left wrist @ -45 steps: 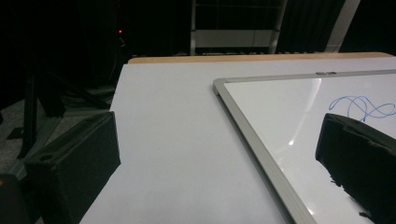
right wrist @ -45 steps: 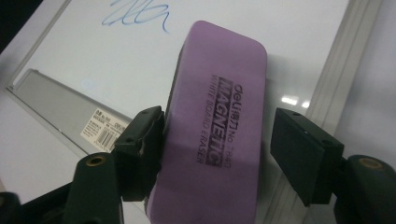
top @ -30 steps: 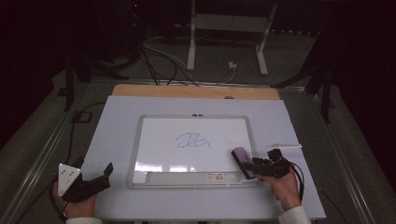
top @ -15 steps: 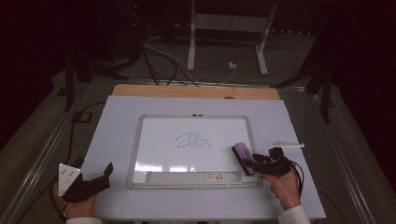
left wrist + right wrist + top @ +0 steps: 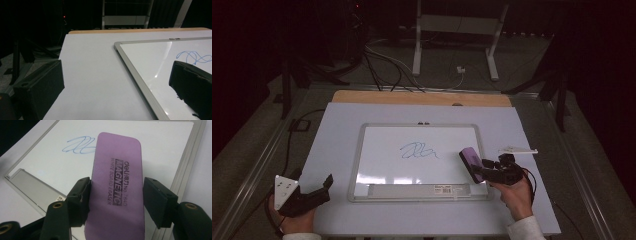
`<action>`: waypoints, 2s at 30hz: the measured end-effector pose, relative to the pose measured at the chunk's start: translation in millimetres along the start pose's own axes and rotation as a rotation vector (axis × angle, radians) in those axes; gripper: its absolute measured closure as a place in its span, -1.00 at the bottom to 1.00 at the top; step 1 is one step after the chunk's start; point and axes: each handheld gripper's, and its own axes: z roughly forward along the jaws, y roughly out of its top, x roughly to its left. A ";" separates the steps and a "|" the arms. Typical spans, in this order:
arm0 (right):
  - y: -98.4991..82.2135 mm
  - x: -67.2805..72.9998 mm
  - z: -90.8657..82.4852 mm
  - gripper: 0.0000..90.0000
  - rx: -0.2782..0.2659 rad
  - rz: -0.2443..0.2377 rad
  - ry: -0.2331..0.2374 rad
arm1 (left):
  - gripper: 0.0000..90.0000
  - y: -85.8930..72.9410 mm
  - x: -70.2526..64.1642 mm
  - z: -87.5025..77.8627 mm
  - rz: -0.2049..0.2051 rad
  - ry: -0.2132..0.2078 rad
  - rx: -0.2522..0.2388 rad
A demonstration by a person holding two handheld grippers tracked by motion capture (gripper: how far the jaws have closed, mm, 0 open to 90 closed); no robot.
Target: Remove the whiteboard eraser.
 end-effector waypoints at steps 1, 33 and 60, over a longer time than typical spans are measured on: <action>1.0 0.4 -0.1 -0.09 -0.001 -0.002 0.000 | -0.99 0.0 0.0 0.0 0.000 0.000 0.000; 37.7 14.4 15.4 -0.09 -0.040 -0.061 -0.024 | -0.99 -0.6 0.3 0.5 0.002 -0.001 0.005; 56.3 25.4 39.3 -0.09 -0.041 -0.094 -0.031 | -0.99 -0.7 0.1 1.6 0.007 -0.002 0.005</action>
